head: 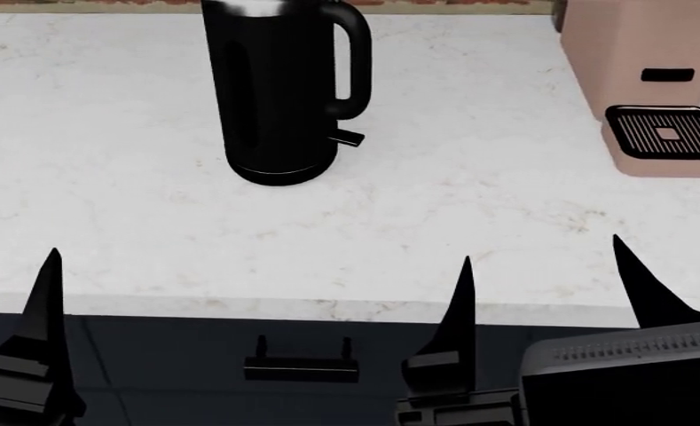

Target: Close the lid of the electric kettle.

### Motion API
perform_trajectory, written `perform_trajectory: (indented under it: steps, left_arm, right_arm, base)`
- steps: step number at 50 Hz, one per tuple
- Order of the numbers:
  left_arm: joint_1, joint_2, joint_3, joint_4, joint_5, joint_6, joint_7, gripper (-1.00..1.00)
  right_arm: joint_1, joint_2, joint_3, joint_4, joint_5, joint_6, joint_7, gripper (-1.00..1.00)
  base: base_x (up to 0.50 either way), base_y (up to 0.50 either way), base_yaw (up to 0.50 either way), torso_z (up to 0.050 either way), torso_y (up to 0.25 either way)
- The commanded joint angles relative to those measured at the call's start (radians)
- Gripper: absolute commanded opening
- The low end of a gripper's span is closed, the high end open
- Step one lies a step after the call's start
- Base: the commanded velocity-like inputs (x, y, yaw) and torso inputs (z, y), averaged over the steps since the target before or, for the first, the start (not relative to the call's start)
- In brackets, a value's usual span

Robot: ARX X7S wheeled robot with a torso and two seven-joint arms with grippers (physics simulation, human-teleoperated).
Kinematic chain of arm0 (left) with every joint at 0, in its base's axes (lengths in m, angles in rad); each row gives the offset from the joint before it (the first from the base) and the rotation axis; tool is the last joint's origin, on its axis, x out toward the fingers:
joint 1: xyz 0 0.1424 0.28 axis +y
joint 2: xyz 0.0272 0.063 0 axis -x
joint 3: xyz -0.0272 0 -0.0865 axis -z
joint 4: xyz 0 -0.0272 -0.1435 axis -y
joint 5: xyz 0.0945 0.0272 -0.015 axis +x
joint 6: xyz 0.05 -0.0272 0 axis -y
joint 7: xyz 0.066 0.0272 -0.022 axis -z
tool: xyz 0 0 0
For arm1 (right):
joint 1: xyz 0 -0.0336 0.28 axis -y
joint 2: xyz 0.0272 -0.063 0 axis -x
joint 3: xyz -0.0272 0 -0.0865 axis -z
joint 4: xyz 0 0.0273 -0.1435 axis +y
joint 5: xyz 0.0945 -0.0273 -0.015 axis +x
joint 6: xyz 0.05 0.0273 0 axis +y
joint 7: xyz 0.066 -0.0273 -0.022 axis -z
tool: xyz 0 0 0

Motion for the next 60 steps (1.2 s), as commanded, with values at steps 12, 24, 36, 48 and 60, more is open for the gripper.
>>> perform_trajectory:
  steps: [12,24,36,48,60]
  left_arm:
    - [-0.011,-0.021,0.012,-0.016,-0.014,0.012,-0.018,1.00]
    - [-0.007,-0.026,0.022,-0.024,-0.008,0.023,-0.021,1.00]
    - [-0.008,-0.034,0.026,-0.025,-0.012,0.031,-0.025,1.00]
    - [-0.023,-0.039,0.030,-0.020,-0.027,0.024,-0.037,1.00]
    - [-0.020,-0.049,0.027,-0.015,-0.039,0.031,-0.047,1.00]
  right_arm:
    - [0.035,0.008,0.019,-0.014,0.066,0.033,0.033,1.00]
    - [0.024,0.055,-0.019,-0.008,0.097,-0.008,0.091,1.00]
    - [0.032,0.071,-0.036,-0.004,0.113,-0.012,0.112,1.00]
    - [0.039,0.084,-0.025,-0.008,0.148,-0.009,0.136,1.00]
    - [0.052,0.088,0.029,-0.018,0.239,0.008,0.182,1.00]
  base:
    - [0.00,0.29,0.00,0.000,0.000]
    - [0.39,0.00,0.00,0.000,0.000]
    - [0.50,0.00,0.00,0.000,0.000]
    - [0.50,0.00,0.00,0.000,0.001]
    - [0.33,0.00,0.00,0.000,0.001]
